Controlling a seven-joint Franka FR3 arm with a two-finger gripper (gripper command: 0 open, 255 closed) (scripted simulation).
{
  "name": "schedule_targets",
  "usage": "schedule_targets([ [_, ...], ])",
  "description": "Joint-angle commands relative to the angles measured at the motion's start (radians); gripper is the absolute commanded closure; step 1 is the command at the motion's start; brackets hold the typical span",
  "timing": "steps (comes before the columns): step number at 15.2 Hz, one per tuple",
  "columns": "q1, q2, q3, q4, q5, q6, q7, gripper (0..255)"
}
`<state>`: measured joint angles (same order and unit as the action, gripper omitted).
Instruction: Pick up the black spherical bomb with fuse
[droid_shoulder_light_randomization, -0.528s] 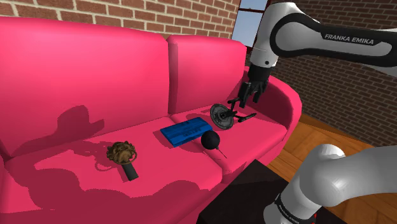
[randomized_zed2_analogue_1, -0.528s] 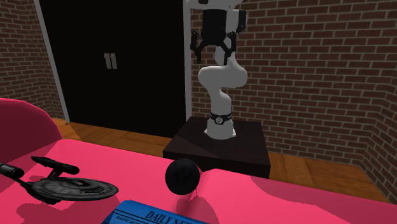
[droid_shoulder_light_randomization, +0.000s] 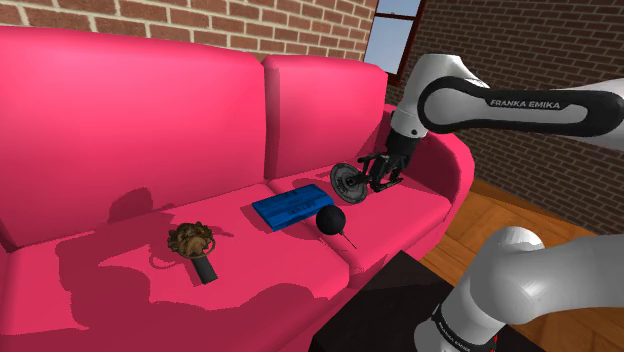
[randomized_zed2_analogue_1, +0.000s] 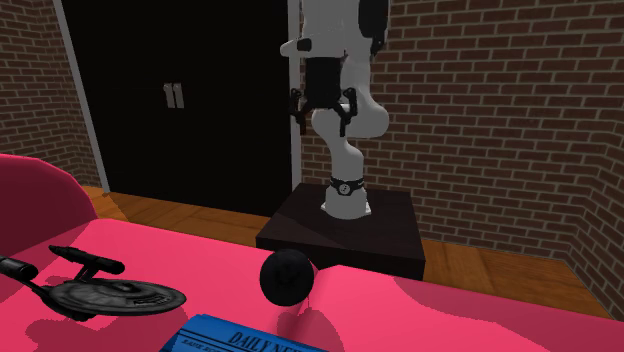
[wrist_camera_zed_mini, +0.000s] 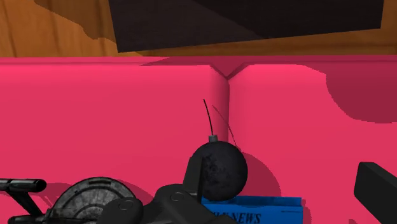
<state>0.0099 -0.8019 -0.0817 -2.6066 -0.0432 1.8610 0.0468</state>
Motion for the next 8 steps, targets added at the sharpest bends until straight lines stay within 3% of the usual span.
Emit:
schedule_targets([
  [1, -0.005, 0.002, -0.029, -0.067, 0.000, 0.100, -0.024, 0],
  [8, -0.004, 0.110, -0.149, -0.256, 0.016, 0.483, -0.131, 0],
])
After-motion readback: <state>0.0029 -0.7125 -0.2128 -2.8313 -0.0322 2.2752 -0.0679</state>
